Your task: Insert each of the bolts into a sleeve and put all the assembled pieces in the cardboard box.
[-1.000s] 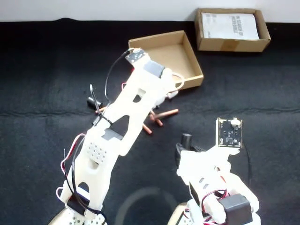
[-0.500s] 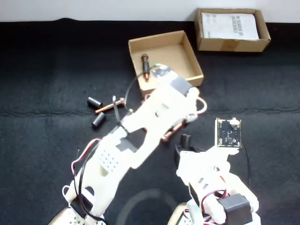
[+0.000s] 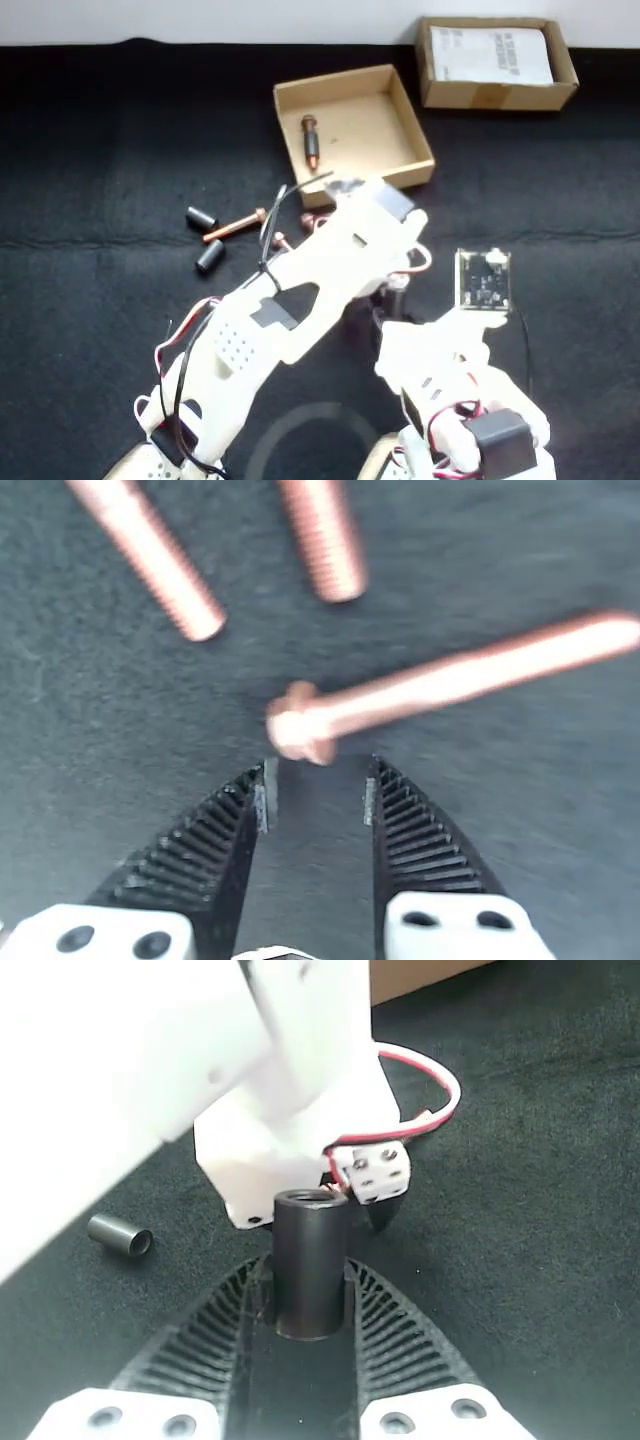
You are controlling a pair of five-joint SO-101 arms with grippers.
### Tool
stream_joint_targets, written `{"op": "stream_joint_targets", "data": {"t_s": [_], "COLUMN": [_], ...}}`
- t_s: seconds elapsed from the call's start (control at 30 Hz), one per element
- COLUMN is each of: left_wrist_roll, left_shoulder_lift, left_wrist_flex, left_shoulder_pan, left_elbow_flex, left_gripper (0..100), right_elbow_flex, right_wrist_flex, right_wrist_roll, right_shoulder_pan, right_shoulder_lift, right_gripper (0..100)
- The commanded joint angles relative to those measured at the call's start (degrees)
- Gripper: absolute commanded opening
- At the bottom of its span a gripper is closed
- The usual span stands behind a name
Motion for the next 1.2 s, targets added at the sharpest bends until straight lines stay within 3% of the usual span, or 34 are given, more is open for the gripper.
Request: {"op": "stream_joint_targets", "data": {"t_s": [0.0,0.1,0.2,0.4,0.9,1.03,1.17], "left_wrist_roll": [-0.26,-0.26,-0.26,-0.26,-0.35,-0.35,-0.09], "left_shoulder_lift": [-0.66,-0.66,-0.66,-0.66,-1.01,-1.19,-1.19], "left_wrist_flex": [0.0,-0.88,-2.55,-6.42,-25.05,-25.05,-20.13], "left_shoulder_pan": [-0.31,-0.92,-1.45,-3.47,-17.36,-17.89,-15.87], "left_elbow_flex": [2.07,2.07,2.07,2.07,1.89,-0.57,-8.04], "left_gripper": [16,14,1,1,1,1,1], "right_elbow_flex": [-0.48,-0.48,-0.48,-0.48,-0.57,-0.48,-0.48], "right_wrist_flex": [-0.84,-0.84,-0.84,-0.75,-0.75,-0.75,-0.75], "right_wrist_roll": [0.7,0.7,0.7,0.7,0.7,0.7,0.7], "right_shoulder_pan": [-0.4,-0.4,-0.31,-0.13,-0.04,-0.04,-0.04], "right_shoulder_lift": [1.98,2.07,2.07,2.07,2.07,2.07,2.07], "right_gripper": [0.6,0.6,0.6,0.6,0.6,0.6,0.6]}}
